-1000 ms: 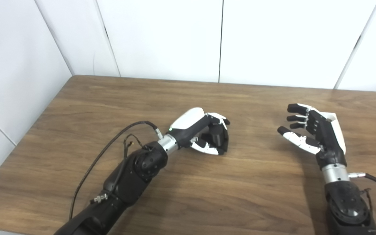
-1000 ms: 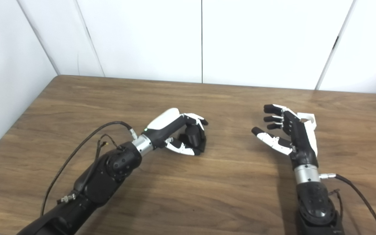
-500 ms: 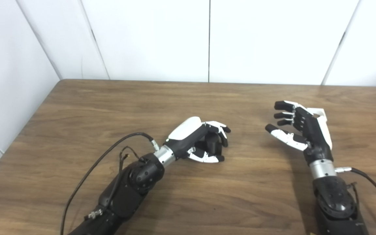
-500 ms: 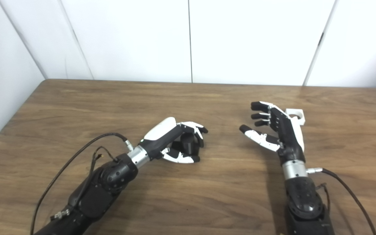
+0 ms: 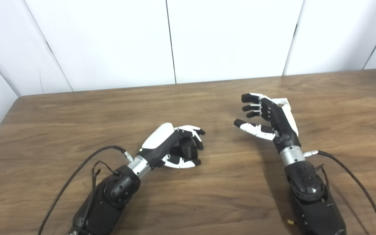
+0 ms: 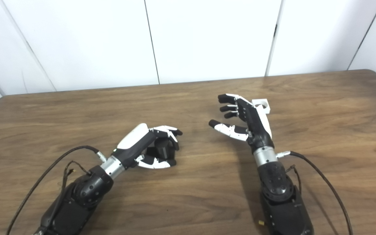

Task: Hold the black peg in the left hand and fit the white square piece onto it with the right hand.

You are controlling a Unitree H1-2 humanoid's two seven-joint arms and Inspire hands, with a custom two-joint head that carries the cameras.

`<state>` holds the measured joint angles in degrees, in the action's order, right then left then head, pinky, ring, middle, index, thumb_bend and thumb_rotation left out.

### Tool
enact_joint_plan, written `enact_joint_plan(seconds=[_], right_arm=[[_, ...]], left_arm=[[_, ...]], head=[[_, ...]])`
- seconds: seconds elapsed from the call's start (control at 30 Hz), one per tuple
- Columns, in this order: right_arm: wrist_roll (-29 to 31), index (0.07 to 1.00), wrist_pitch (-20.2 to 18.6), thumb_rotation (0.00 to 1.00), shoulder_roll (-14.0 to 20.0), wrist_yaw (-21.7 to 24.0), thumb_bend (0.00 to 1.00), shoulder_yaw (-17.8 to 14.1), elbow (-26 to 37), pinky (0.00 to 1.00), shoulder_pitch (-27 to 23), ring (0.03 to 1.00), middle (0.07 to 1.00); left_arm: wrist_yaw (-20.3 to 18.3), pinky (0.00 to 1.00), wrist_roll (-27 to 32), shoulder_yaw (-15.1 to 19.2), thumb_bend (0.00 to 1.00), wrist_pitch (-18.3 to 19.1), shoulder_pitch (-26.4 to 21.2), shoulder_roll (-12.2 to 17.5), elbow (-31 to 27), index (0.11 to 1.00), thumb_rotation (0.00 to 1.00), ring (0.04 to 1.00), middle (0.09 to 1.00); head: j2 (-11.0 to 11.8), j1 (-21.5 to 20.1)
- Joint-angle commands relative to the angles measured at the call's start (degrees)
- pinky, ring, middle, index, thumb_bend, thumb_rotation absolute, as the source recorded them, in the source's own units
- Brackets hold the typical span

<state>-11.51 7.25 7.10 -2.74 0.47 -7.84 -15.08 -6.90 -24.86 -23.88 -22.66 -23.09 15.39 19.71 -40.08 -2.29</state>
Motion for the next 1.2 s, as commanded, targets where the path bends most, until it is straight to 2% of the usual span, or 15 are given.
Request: enact_joint_plan(seconds=[0.0,0.07,0.13,0.27,0.33,0.43,0.77,1.0,1.17], right_arm=[[0.12,0.71,0.89,0.26,0.18,-0.39,0.63,-0.19,2.23,0.61,-1.88,0.672,0.732],[0.38,0.709,0.8,0.25,0.11,-0.36,0.64,-0.37,2.26,0.6,-1.83,0.673,0.732],[0.52,0.708,0.65,0.25,0.04,-0.34,0.64,-0.47,2.26,0.6,-1.8,0.671,0.731],[0.64,0.707,0.39,0.24,-0.37,-0.29,0.64,-0.39,2.39,0.58,-1.8,0.667,0.732],[0.5,0.709,0.42,0.24,-0.49,-0.33,0.64,-0.28,2.41,0.58,-1.8,0.666,0.733],[0.26,0.709,0.71,0.25,-0.58,-0.47,0.64,-0.19,2.29,0.6,-1.88,0.669,0.733],[0.15,0.712,1.06,0.26,-0.22,-0.5,0.64,-0.38,1.49,0.61,-2.13,0.674,0.734],[0.31,0.713,1.42,0.24,0.06,-0.41,0.64,-0.43,1.11,0.6,-2.43,0.671,0.736],[0.65,0.71,1.63,0.23,0.38,-0.25,0.64,-0.59,0.77,0.59,-2.55,0.664,0.731]], left_arm=[[-3.43,0.67,-3.32,-2.1,0.75,3.43,2.17,0.58,0.68,0.614,0.2,0.792,0.817],[-3.02,0.66,-5.43,-2.17,0.85,5.03,1.81,0.99,0.09,0.66,0.27,0.798,0.82],[-2.59,0.65,-8.04,-2.25,0.88,6.43,1.42,1.67,-0.43,0.671,0.29,0.801,0.822],[-1.86,0.63,-12.69,-2.28,0.87,8.16,0.9,3.13,-1.5,0.676,0.3,0.794,0.819],[-2.05,0.63,-15.25,-2.45,0.84,9.48,0.74,3.93,-2.3,0.676,0.34,0.791,0.822],[-2.78,0.62,-17.3,-2.3,0.82,11.27,0.61,4.68,-3.26,0.675,0.35,0.79,0.821],[-2.57,0.61,-18.33,-0.86,0.79,12.8,0.51,5.49,-3.95,0.658,0.38,0.78,0.814],[-2.59,0.62,-17.86,0.74,0.75,13.54,0.9,6.5,-6.02,0.64,0.33,0.778,0.813],[-2.75,0.62,-17.37,2.61,0.78,14.36,1.28,7.16,-8.85,0.621,0.29,0.774,0.809]], head=[[-0.08,0.14],[-0.09,0.48],[0.01,0.32],[-0.02,-0.23],[-0.07,-0.49],[-0.04,-0.47],[-0.07,0.26],[-0.06,1.68],[-0.07,2.47]])
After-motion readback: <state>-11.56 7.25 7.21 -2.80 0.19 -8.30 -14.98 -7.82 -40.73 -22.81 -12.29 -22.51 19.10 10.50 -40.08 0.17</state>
